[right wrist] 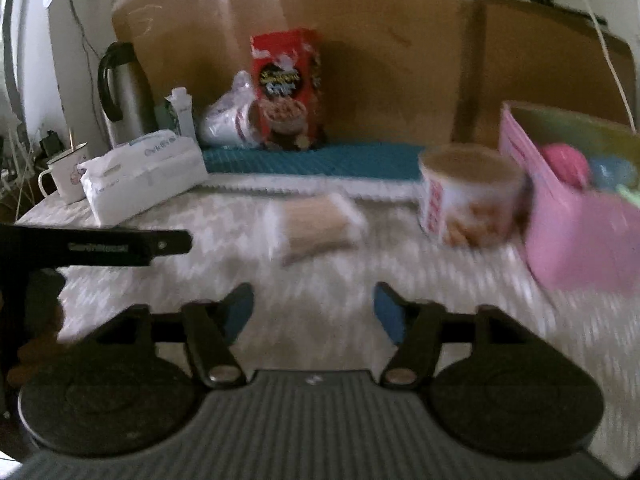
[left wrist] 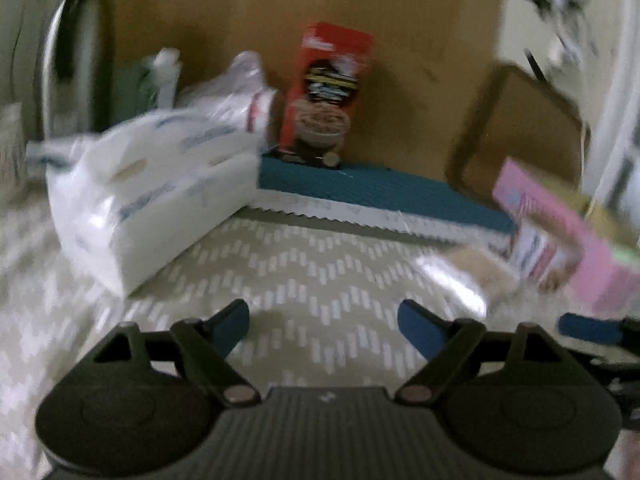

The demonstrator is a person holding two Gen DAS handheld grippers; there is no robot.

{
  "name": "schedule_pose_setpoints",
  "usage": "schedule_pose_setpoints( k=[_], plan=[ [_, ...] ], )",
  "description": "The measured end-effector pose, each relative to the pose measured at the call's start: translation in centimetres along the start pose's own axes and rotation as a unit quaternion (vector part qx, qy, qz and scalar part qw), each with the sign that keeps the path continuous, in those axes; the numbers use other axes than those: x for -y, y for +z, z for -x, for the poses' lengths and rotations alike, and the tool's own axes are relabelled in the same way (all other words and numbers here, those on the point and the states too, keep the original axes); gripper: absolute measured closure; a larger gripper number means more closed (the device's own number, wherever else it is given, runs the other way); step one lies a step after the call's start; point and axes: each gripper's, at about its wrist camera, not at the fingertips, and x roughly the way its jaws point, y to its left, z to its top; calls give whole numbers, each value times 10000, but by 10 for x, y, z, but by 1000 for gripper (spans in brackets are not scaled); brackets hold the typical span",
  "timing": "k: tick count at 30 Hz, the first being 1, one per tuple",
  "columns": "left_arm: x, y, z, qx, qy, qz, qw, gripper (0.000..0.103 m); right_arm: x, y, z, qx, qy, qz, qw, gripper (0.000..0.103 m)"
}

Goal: Organize soft objects
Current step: 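Reach the left tool to the cotton swab bundle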

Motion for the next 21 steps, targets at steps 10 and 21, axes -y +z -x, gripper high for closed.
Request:
schedule_pose_setpoints(
  k=[10,21],
  plan=[
    [-11,1,0,117,-130,362,9992,17,-11,39,-56,68,39,726,9973,16],
    [-6,1,0,23,-261,204,9994,14,-7,-4,4,48,-112,1041,9945,33]
  ],
)
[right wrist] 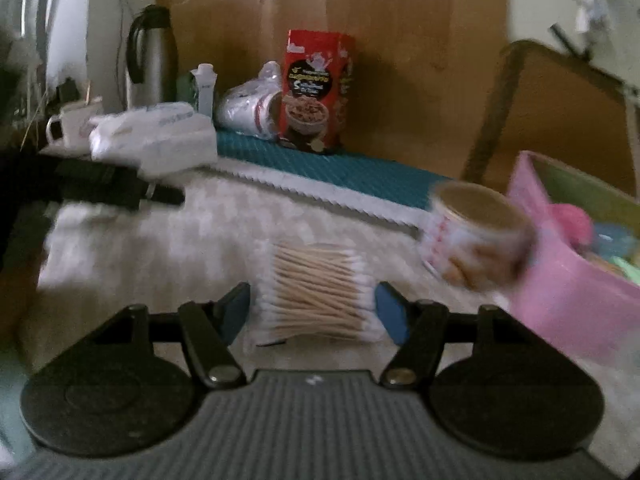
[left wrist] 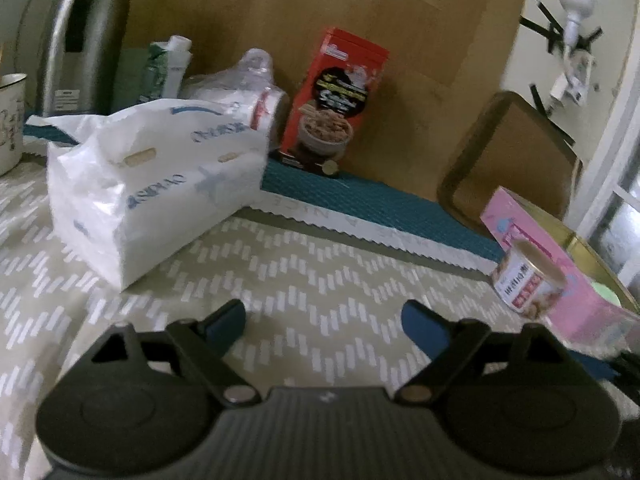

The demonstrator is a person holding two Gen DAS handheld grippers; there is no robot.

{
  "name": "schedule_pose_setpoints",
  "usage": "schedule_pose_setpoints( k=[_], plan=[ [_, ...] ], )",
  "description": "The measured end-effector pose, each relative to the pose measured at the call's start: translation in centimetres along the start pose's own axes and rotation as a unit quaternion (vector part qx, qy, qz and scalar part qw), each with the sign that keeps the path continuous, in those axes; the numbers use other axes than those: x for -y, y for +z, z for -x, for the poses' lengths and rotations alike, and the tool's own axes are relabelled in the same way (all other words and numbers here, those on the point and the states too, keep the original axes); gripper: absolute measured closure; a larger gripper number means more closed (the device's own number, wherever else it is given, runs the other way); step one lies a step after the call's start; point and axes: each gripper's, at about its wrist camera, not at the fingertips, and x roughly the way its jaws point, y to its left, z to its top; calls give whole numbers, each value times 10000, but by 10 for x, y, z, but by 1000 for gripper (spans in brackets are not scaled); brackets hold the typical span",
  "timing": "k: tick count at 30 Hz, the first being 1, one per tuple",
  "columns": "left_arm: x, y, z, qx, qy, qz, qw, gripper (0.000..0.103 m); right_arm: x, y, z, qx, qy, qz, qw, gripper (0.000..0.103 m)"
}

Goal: Organize soft objects
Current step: 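Reach the left tool to the cotton swab bundle, then close the left tool on the cotton swab bundle and lift it, then carry the cotton swabs into the pink tin and release them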

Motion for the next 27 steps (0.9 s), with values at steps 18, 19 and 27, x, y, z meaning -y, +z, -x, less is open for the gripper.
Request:
schedule_pose_setpoints(
  k=[18,19,27],
  plan=[
    [224,-60,-19,-2087,-2523,-1431,9340,24,59,-117,131,569,-1145,-938,9873,9],
    [230,-63,-20,-2121,-2484,-1503,9331,26,61,-118,131,599,-1065,-953,9879,9],
    [258,-78,-28,-2339,-2568,-1912,9180,46,63,-127,129,635,-623,-905,9919,55]
  ],
)
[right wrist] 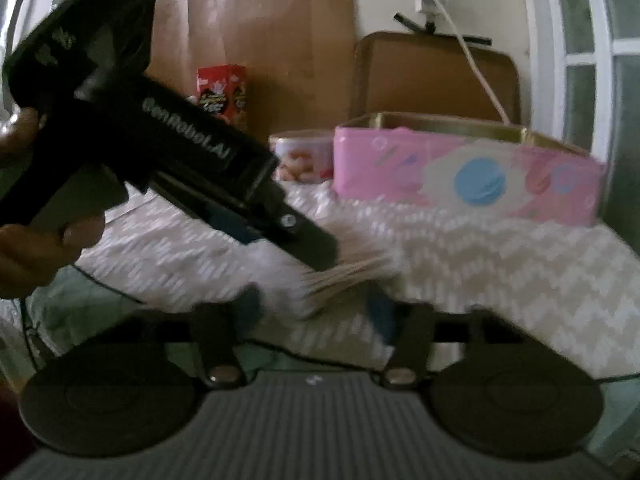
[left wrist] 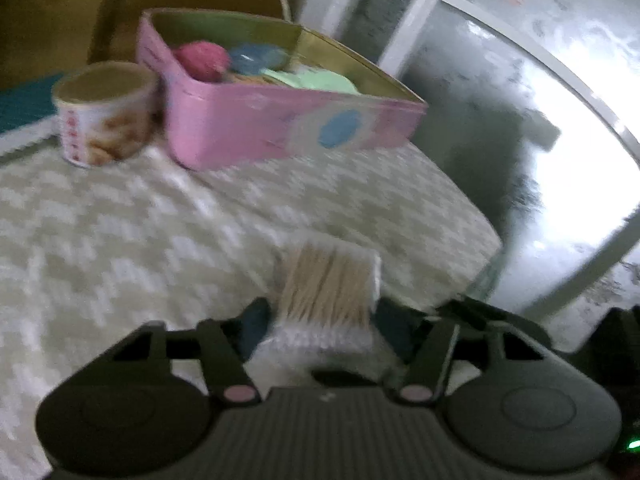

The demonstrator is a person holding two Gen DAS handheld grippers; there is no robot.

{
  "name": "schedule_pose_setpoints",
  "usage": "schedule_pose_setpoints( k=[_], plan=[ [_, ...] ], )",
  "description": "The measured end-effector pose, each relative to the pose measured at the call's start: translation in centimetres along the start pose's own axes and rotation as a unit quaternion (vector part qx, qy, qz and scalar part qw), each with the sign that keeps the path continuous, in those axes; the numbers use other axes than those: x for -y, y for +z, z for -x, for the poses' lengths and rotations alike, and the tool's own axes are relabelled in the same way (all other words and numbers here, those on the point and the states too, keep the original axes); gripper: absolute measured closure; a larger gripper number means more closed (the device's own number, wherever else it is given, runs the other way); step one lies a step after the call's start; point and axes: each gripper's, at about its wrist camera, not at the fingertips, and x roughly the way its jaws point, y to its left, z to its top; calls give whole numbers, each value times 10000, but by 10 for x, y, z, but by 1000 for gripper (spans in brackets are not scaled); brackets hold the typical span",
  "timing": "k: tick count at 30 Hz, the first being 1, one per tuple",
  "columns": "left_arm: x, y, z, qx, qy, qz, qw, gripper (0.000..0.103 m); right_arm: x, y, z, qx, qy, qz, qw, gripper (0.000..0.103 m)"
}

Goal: Organize soft objects
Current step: 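Carry the cotton swabs into the pink tin and release them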

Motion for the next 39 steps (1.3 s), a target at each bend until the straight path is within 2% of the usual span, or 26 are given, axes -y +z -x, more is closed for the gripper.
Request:
schedule_pose_setpoints(
  k=[5,10,14,19,22,23,25,28,32,39],
  plan=[
    [16,13,9,317,125,-227,9992,46,-1,1,0,280,-140,16,9995,60],
    [15,62,20,841,46,-207,9962,45,15,33,0,809,-267,228,9961,60],
    [1,107,7,1103,114,-5,9938,44,38,70,-23,1022,-320,206,9940,60],
    [-24,153,-29,994,417,354,9935,44,76,105,-73,690,-121,-276,9972,60],
    [-38,168,-43,950,657,518,9920,39,91,119,-100,360,46,-540,9979,57],
    [-41,170,-46,993,803,514,9905,34,93,122,-108,275,40,-543,9981,47],
    [-46,172,-48,1085,1027,514,9874,30,95,128,-124,179,-88,-454,9988,34],
    [-48,171,-42,1200,1065,464,9860,30,98,130,-135,195,-143,-466,9986,34],
    [-41,167,-31,1314,1197,312,9836,30,99,127,-127,346,-170,-628,9973,34],
    [-9,144,0,1576,1317,-40,9787,28,102,114,-78,783,-334,-1047,9909,34]
  ],
)
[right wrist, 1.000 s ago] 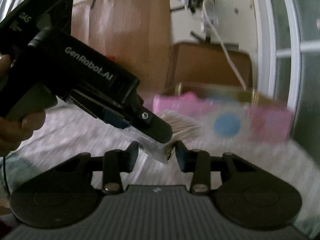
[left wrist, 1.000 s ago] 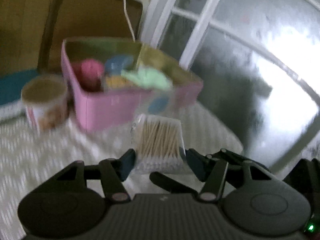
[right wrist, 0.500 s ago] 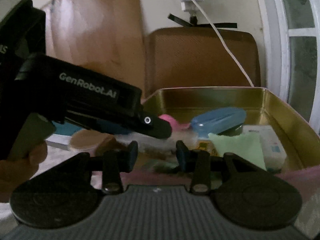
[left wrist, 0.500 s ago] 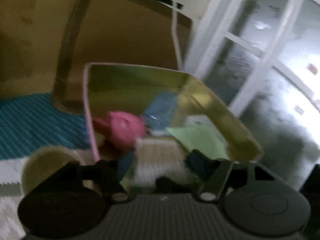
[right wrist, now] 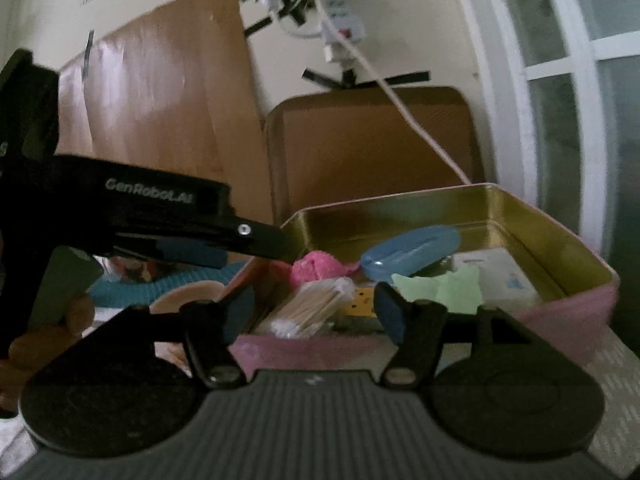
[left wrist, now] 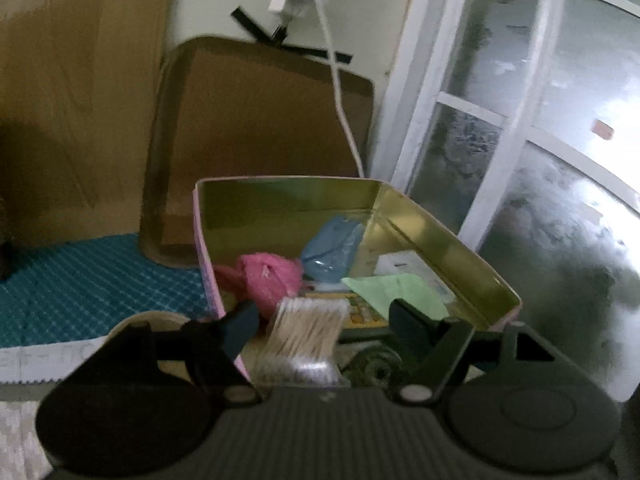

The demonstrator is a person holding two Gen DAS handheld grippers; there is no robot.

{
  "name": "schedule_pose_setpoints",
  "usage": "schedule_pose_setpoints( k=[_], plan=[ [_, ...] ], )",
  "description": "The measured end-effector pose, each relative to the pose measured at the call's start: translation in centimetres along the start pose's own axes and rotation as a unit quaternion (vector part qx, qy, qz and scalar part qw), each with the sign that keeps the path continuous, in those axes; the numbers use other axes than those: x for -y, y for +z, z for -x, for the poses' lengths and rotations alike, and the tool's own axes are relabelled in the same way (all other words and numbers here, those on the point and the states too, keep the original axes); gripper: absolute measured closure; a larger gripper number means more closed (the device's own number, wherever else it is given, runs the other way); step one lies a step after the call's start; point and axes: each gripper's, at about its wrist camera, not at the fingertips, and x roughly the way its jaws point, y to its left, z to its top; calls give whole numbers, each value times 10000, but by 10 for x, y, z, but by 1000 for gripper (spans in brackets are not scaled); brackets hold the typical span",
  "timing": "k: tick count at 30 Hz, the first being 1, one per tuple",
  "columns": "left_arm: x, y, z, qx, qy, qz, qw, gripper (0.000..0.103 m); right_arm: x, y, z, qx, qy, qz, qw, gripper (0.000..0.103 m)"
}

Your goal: Organize soft objects

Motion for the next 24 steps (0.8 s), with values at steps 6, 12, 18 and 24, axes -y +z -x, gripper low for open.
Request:
schedule_pose_setpoints(
  k=[6,12,18,24],
  plan=[
    [18,-24,34,17,129,-324,9994,26,-3,-16,39,45,-270,-144,9995,34],
    [25,-53,65,72,373,-508,9980,15,-8,-34,70,-19,-470,-524,9975,31],
    [21,-81,92,171,685,-631,9955,0,-15,-49,93,-199,-568,-882,9943,24],
    [20,-107,113,145,1081,-813,9907,0,-23,-59,109,-285,-511,-1311,9896,21]
  ],
)
